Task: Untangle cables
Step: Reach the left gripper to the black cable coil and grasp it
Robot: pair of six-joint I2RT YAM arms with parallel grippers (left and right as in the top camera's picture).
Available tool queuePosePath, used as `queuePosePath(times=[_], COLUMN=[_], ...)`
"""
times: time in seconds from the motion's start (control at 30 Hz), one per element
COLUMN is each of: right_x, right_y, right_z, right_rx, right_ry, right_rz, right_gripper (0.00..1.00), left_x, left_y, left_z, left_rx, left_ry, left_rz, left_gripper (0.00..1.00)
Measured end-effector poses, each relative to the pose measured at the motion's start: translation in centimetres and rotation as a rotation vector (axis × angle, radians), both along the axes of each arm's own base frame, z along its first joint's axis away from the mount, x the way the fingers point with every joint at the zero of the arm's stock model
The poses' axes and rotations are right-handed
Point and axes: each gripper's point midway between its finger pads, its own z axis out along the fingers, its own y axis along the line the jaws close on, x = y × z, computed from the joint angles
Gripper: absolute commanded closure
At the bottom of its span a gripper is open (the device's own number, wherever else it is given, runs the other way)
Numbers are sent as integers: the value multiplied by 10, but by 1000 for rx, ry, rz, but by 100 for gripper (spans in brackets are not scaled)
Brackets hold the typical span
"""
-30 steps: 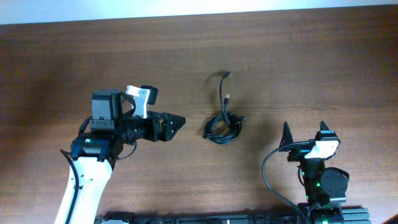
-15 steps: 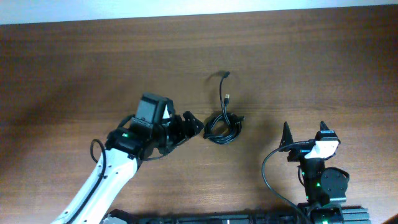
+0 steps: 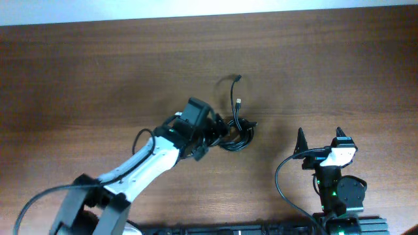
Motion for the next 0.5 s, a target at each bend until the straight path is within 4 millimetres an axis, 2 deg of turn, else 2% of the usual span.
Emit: queuePosePath(times=[0.03,0.1,0.13,0.17,0.33,0.37,0.43,0.5], right_x=[0,0,0,0,0,0,0,0], right_y=[0,0,0,0,0,0,0,0], right_z=[0,0,0,0,0,0,0,0], right_rx=[0,0,0,0,0,0,0,0], right_ry=[0,0,0,0,0,0,0,0], right_rz=[0,0,0,0,0,0,0,0], right_gripper=[1,1,1,1,1,1,1,1], left_x=[1,-2,-3,-7,0,1,2,4], left_y=[-11,-22,-25,-27,-18,-16,-14,-13], left_z=[-3,-8,-11,-20,-41,-43,-46,-46], left_rx=[-11,-12,-5,13,82,92,116,142], left_ry=[-16,-30,-28,-13,-12,-14,-32,-68], left_rz=[-23,-51,-58,-62,-24,-23,-39,-88], left_gripper=[4,15,30,39,76,80,100,100])
